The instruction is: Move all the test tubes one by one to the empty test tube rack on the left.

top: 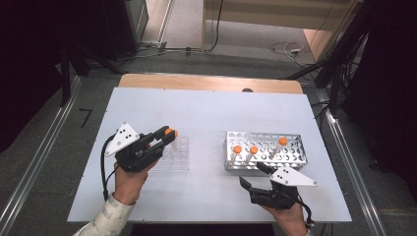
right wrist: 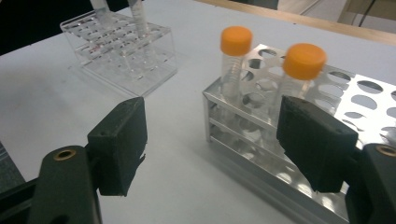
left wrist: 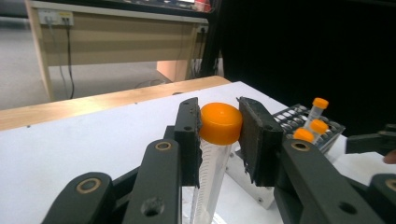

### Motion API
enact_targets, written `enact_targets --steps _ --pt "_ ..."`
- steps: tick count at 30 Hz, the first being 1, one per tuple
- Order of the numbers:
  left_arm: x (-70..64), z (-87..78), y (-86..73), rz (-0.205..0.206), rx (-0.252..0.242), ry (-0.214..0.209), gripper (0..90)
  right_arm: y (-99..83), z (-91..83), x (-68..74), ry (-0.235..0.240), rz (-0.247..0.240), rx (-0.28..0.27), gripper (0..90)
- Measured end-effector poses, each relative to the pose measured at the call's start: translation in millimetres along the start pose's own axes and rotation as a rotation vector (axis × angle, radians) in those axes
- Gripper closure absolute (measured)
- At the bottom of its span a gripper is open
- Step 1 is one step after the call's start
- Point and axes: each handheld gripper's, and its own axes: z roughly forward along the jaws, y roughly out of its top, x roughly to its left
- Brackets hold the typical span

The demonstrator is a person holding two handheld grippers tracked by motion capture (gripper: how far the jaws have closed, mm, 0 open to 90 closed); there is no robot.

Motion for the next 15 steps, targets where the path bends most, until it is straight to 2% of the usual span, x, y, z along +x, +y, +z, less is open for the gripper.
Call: enact_targets --steps 2,5,15 --pt "3.3 0.0 -0.5 0.016 0.001 0.032 69.5 -1.7 -2.5 -3.6 -0.007 0.009 0.001 23.2" --pt "8.6 0.1 -0.7 0.015 -0.002 0.057 69.5 -3.2 -4.8 -5.5 -0.014 0.008 0.003 23.2" --pt "19.3 5.7 -1.8 0.017 -0.002 0.094 69.5 -3.8 -4.0 -6.1 -0.018 0.014 0.004 23.2"
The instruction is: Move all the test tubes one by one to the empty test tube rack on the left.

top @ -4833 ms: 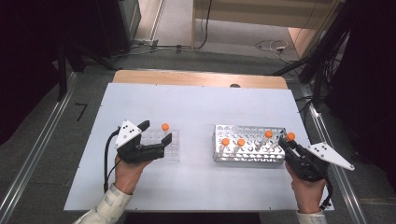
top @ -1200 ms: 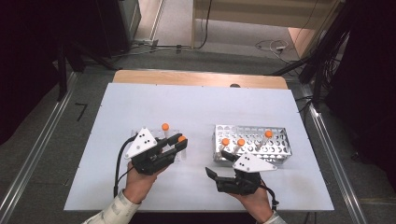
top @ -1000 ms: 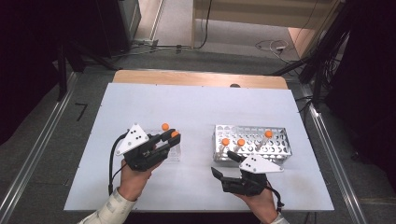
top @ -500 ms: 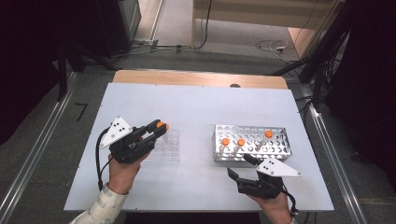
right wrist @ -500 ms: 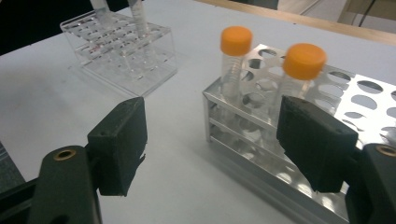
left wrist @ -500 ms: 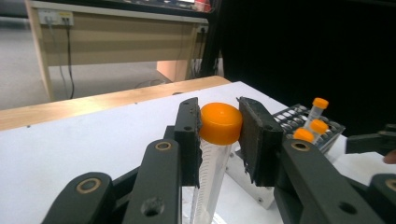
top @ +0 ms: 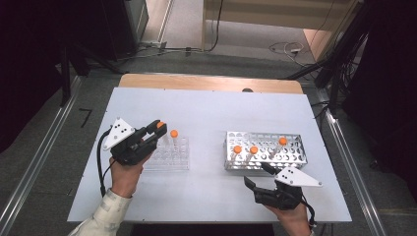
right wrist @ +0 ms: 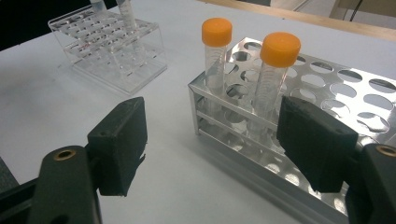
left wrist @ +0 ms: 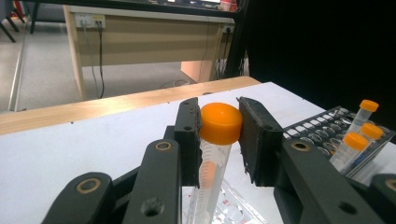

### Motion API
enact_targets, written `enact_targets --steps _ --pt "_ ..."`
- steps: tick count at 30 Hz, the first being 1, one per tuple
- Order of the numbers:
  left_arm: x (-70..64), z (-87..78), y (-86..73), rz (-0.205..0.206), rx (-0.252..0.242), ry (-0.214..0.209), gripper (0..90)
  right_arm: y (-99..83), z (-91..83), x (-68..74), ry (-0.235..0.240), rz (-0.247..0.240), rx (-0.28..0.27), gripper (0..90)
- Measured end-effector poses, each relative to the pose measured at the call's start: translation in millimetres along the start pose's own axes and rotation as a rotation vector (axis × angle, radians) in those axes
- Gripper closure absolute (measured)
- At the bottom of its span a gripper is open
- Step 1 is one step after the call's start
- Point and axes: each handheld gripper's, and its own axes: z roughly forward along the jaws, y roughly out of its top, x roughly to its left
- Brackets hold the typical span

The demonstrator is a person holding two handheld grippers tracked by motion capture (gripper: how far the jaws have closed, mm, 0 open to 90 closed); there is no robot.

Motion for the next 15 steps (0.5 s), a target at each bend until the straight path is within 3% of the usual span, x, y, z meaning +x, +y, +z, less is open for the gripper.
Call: enact_targets --steps 15 --pt "4.2 13.9 -0.5 0.020 -0.003 0.036 69.5 -0.4 0.5 -0.6 -0.004 0.002 0.001 23.2"
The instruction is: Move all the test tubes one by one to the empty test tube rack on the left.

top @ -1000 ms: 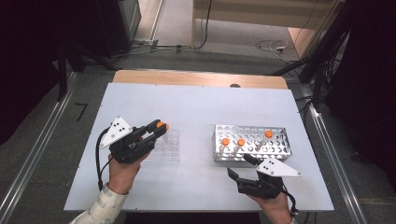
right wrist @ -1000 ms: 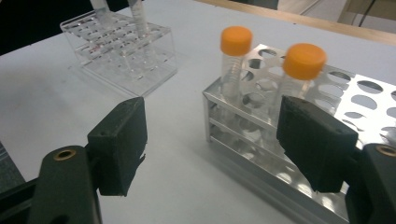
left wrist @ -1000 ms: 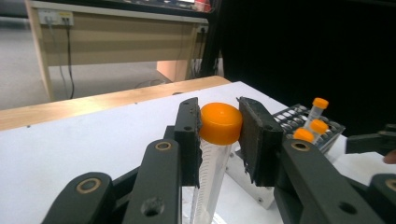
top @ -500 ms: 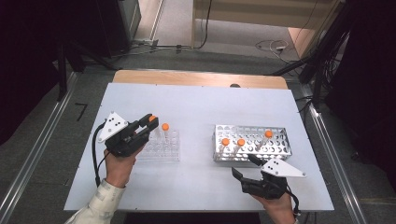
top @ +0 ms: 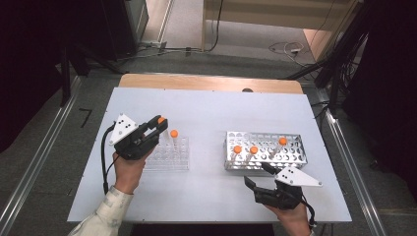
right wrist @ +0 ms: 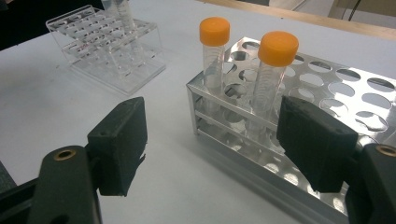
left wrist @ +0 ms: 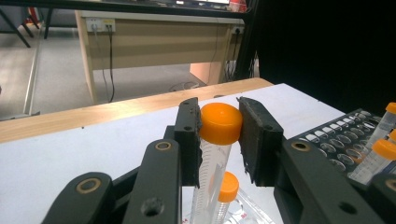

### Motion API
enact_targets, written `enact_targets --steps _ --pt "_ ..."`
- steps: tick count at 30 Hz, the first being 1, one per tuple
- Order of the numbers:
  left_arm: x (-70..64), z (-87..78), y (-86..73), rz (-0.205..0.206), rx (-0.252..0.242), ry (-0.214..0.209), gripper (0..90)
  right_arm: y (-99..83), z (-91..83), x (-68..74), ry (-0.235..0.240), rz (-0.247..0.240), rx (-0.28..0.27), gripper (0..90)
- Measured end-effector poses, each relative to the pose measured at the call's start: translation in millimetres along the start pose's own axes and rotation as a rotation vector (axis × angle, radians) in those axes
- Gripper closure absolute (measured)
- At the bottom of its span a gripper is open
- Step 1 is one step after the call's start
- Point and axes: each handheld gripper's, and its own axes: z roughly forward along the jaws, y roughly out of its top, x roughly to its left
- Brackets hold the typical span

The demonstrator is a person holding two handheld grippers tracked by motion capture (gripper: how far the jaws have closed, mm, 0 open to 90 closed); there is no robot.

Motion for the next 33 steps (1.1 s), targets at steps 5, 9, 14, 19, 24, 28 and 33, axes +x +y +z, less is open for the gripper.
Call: enact_targets --steps 5,9,14,19,24,28,33 --pt "-1.5 3.3 -1.6 0.015 0.011 0.009 69.5 0.0 -0.1 -0.3 -0.001 0.003 -0.001 23.3" --pt "-0.2 5.0 -3.8 0.019 0.018 0.020 69.5 -0.2 0.1 0.1 -0.001 0.000 0.002 23.3" --pt "-0.1 6.2 -5.7 0.024 0.028 0.024 69.5 -0.4 0.2 -0.1 0.000 0.004 0.004 23.3" --pt "-0.6 9.4 -11.7 0.025 0.038 0.025 69.4 -0.6 0.3 0.1 -0.002 0.002 0.004 23.3" --pt "-0.9 10.9 -17.0 0.026 0.049 0.030 69.4 -0.9 0.9 0.5 -0.002 0.000 0.007 23.3" --pt "-1.0 11.6 -21.5 0.019 0.056 0.036 69.2 -0.9 0.8 0.3 -0.002 0.001 0.006 23.3" --pt "-1.7 12.6 -26.6 0.017 0.070 0.040 69.1 -1.0 0.9 0.6 -0.001 0.000 0.006 23.3"
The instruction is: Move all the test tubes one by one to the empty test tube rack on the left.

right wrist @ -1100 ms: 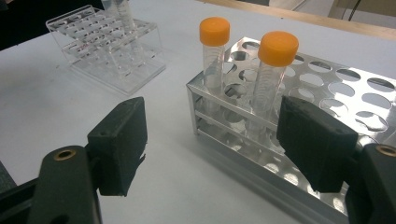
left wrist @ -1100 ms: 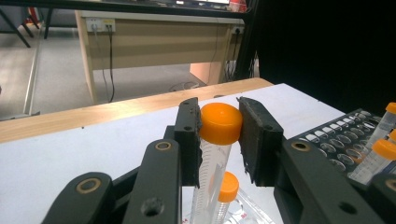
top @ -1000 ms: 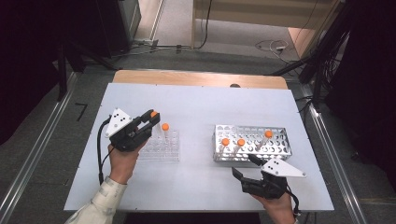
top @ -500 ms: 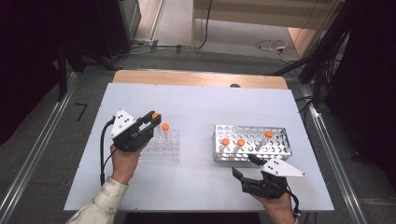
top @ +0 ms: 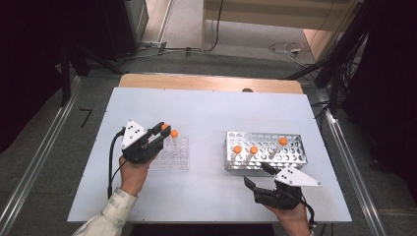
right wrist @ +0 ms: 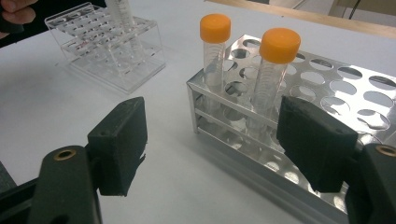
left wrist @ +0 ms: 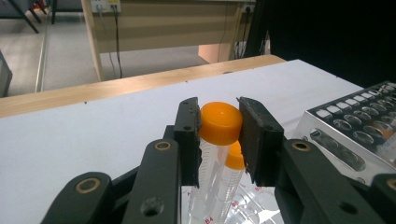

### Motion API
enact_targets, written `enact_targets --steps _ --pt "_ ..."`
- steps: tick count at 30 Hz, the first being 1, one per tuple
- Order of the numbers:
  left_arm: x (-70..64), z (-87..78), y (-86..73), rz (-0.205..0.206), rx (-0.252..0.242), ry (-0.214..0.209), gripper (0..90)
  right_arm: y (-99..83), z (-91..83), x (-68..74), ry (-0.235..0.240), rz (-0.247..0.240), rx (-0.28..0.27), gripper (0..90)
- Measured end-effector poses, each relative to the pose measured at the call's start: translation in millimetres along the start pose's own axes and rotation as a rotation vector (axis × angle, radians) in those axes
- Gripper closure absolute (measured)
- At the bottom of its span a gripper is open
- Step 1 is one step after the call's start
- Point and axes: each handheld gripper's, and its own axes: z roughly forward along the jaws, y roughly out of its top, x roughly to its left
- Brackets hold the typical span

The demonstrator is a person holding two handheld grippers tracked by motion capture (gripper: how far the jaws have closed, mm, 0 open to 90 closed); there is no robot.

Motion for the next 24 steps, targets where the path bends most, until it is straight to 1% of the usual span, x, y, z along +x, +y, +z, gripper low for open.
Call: enact_targets --steps 9,17,24 --pt "-0.3 1.9 -5.4 -0.011 0.016 -0.003 68.1 -0.2 0.5 0.0 -0.001 -0.005 0.002 23.3" --pt "-0.3 1.6 -6.1 -0.025 0.012 -0.015 65.7 -0.8 1.4 0.0 -0.001 -0.004 0.007 23.3" --pt "0.5 0.7 -6.2 -0.033 0.010 -0.011 64.1 -1.0 1.9 0.4 -0.001 -0.005 0.009 23.3"
